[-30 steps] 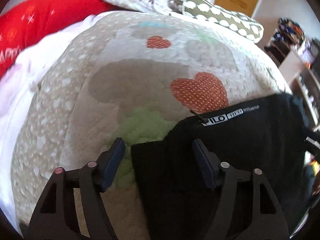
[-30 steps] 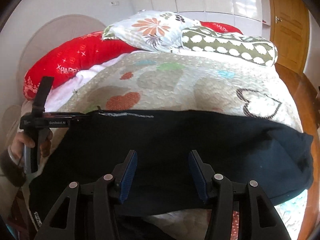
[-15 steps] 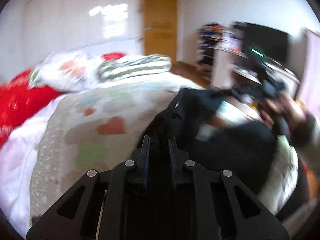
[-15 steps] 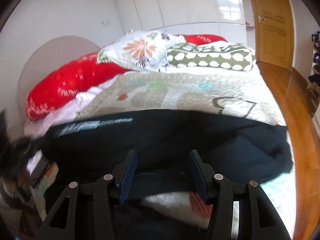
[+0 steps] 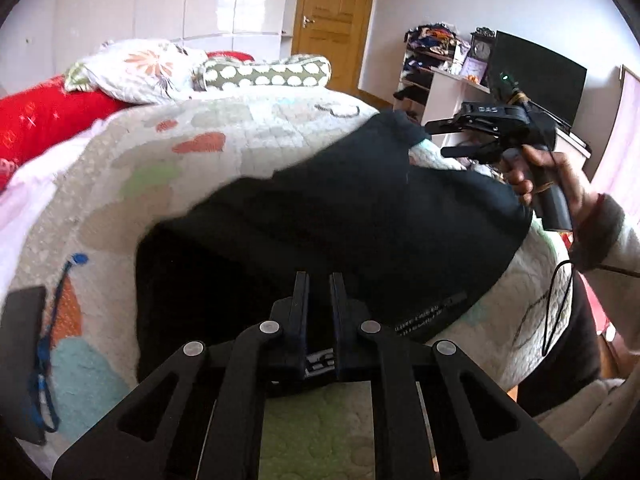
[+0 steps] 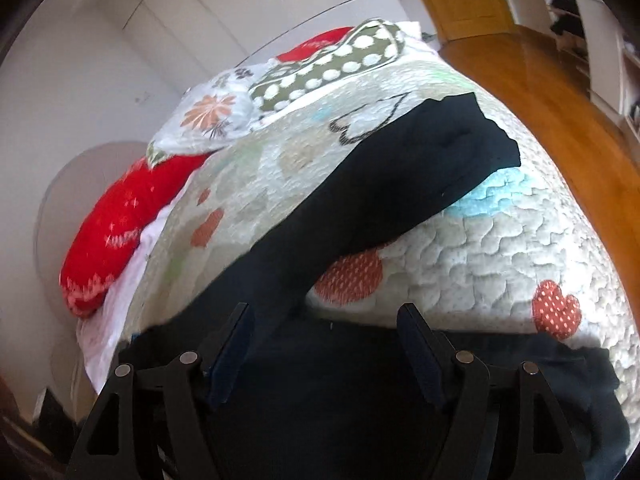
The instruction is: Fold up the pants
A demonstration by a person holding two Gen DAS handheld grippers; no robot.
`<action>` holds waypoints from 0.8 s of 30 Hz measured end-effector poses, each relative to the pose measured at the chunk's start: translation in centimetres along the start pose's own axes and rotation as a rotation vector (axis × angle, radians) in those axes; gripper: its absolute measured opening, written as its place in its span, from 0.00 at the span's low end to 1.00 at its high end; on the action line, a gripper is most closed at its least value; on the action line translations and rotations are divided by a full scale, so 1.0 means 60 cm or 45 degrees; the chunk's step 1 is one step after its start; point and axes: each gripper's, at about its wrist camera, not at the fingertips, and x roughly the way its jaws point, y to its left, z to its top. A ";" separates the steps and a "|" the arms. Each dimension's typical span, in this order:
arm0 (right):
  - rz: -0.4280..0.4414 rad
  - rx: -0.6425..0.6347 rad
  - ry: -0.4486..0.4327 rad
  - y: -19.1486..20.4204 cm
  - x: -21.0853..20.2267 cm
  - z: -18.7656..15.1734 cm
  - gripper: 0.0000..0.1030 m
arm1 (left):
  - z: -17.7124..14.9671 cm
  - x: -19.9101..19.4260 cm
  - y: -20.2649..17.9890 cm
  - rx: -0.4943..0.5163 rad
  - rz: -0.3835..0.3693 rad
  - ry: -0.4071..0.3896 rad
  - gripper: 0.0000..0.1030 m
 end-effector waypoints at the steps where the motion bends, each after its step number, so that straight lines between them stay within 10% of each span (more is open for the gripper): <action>1: 0.022 0.020 -0.001 -0.001 0.008 0.011 0.70 | 0.003 -0.004 0.001 -0.005 -0.003 -0.008 0.08; 5: 0.023 0.080 0.060 -0.011 0.076 0.042 0.65 | 0.008 -0.008 0.023 -0.094 0.007 -0.005 0.08; 10: 0.004 0.038 0.047 -0.006 0.097 0.039 0.37 | -0.002 -0.034 0.066 -0.371 -0.080 -0.008 0.13; 14: 0.004 -0.011 0.028 0.003 0.089 0.034 0.29 | -0.024 -0.053 0.090 -0.521 -0.030 -0.024 0.54; 24: 0.037 0.004 0.050 -0.005 0.099 0.043 0.25 | -0.009 0.013 0.059 -0.575 -0.092 0.071 0.57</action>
